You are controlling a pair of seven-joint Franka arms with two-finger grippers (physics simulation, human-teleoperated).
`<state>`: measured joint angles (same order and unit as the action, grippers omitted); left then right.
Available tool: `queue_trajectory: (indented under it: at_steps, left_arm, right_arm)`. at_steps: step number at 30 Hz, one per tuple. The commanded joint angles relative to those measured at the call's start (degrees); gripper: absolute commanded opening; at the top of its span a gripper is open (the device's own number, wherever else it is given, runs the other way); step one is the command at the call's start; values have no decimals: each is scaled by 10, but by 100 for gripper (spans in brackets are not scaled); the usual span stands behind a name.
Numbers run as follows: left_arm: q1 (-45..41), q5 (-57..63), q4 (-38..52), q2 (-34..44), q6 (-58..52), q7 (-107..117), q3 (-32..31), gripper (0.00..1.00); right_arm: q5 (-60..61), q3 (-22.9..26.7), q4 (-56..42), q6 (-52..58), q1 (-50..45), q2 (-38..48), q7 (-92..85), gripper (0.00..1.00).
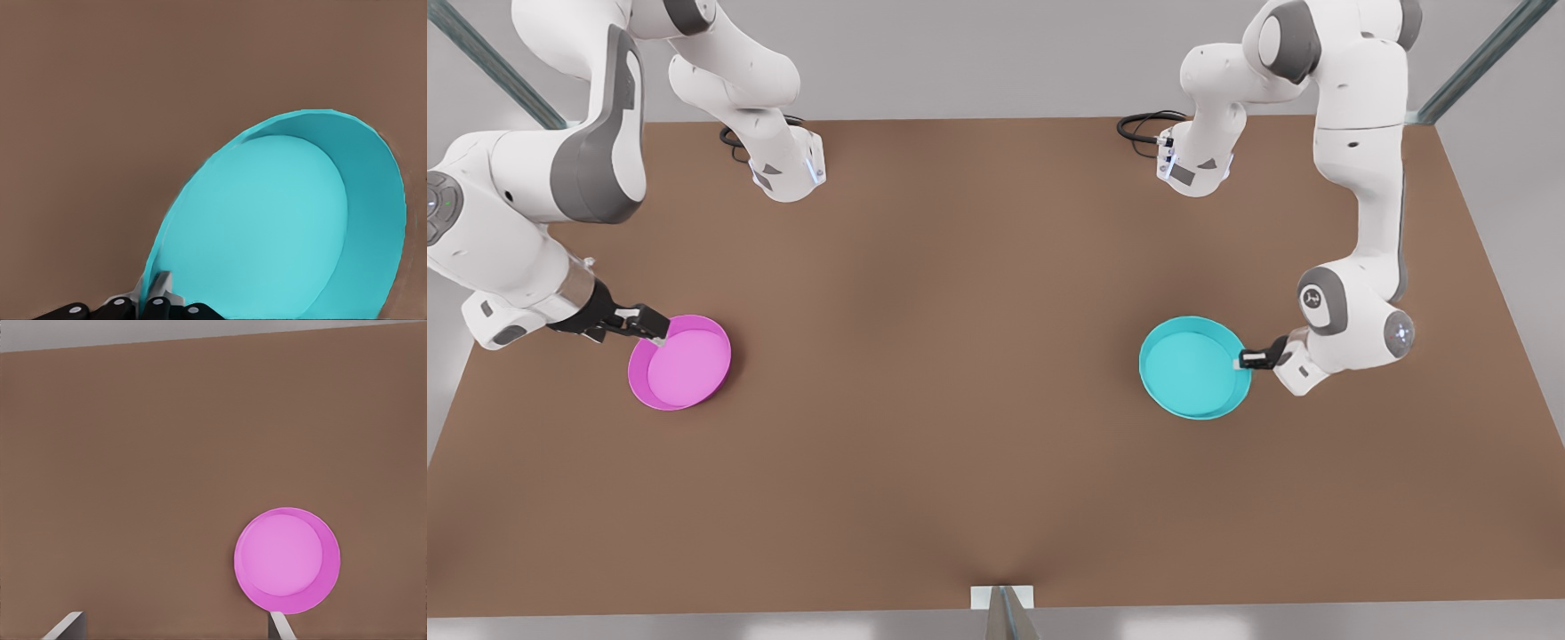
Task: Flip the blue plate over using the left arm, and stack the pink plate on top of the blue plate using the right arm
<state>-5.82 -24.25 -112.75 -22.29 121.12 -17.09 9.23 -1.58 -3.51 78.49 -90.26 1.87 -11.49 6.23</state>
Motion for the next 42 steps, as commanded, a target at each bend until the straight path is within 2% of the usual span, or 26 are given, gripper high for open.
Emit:
queue_trajectory:
  at_steps: [1,4,11,13,17,23,27,30,34,37,42]
  left_arm:
    - [-3,-42,2,-1,-1,2,0,21]
    - [-35,-42,36,-16,-1,64,0,21]
    - [-186,-42,119,-42,-1,271,22,21]
    - [-288,-48,135,-59,-4,295,112,21]
    - [-413,-49,143,-70,-8,319,217,21]
    - [-680,-54,147,-131,-32,328,472,21]
    - [-728,-55,180,-162,-33,336,503,21]
    - [-793,-55,195,-217,-31,338,561,21]
    - [-827,-55,203,-255,-31,348,582,21]
    - [-886,-45,204,-322,-22,355,645,21]
    - [-918,79,229,-396,-11,381,671,21]
  right_arm:
    - [0,0,0,0,0,0,0,100]
    - [-1,0,0,1,2,0,-1,100]
    - [-1,0,0,2,2,0,0,100]
    - [-1,0,0,2,1,1,-1,100]
    - [-1,0,0,3,2,0,-1,100]
    - [-1,0,0,3,0,1,0,100]
    - [-1,0,0,3,1,1,-1,100]
    - [-1,0,0,3,1,1,-1,100]
    - [-1,0,0,3,0,1,-1,100]
    - [0,0,0,3,0,1,-1,100]
    - [0,0,0,2,1,1,-2,100]
